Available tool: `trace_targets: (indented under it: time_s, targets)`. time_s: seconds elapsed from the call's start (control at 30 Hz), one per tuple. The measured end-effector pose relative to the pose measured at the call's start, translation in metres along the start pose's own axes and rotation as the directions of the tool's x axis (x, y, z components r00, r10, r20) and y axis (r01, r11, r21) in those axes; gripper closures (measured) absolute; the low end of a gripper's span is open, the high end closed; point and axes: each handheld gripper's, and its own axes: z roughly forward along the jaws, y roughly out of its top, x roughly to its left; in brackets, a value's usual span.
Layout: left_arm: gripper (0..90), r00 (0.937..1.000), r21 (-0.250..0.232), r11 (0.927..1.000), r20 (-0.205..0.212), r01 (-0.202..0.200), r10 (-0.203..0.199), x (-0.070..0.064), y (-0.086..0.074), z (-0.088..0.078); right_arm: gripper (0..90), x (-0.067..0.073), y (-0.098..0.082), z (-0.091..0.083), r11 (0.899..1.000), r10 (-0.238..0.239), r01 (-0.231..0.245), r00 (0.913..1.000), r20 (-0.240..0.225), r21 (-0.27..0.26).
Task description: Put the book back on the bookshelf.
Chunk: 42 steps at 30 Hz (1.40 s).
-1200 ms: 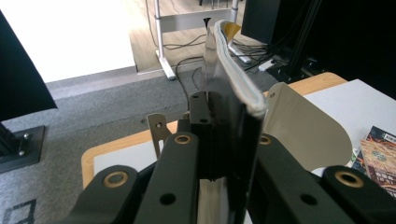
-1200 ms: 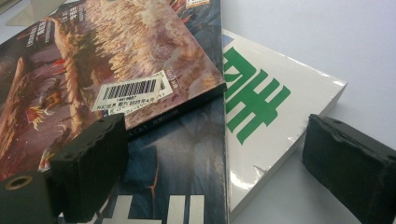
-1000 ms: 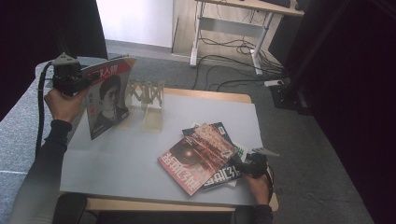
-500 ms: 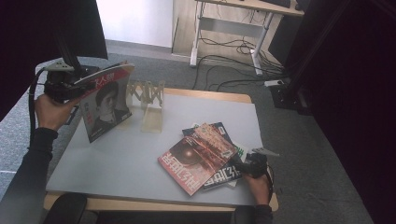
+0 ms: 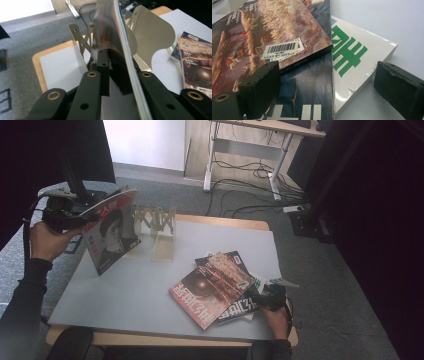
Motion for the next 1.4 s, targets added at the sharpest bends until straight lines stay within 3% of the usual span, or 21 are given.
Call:
trace_targets:
  time_s: [0.1,0.2,0.43,0.73,0.97,1.1,1.3,1.4]
  targets:
    - [80.4,0.9999,0.041,0.9991,-0.01,-0.004,0.004,-0.001,0.005,0.005,6.8,0.0,0.0,0.0,1.0,-0.001,0.001,1.0,-0.001,0.0]
    - [85.8,0.9973,0.053,0.9986,-0.073,-0.006,0.01,-0.003,0.009,0.006,6.8,0.0,0.0,0.0,1.0,-0.001,0.001,1.0,-0.001,0.001]
    - [87.0,0.9891,-0.02,0.9978,-0.132,0.063,-0.065,0.001,0.013,0.01,6.8,0.0,0.0,0.0,1.0,0.001,-0.001,1.0,-0.001,-0.002]
    - [87.0,0.9811,-0.088,0.9938,-0.175,0.068,-0.082,0.001,0.015,0.018,6.8,0.0,0.0,0.0,1.0,0.0,0.0,1.0,-0.001,0.0]
    - [86.9,0.9785,-0.125,0.9884,-0.176,0.086,-0.107,0.004,0.012,0.026,6.8,0.0,0.0,0.0,1.0,0.001,-0.001,1.0,-0.001,0.001]
    - [86.4,0.9779,-0.115,0.9884,-0.172,0.099,-0.118,0.007,0.009,0.028,6.8,0.0,0.0,0.0,1.0,0.001,-0.001,1.0,-0.001,0.001]
    - [84.7,0.9773,-0.118,0.9865,-0.165,0.114,-0.133,0.013,0.003,0.025,6.8,0.0,0.0,0.0,1.0,0.0,0.0,1.0,-0.002,-0.002]
    - [81.4,0.9784,-0.143,0.983,-0.155,0.115,-0.137,0.014,0.004,0.021,6.8,0.0,0.0,0.0,1.0,-0.001,0.001,1.0,-0.001,0.0]
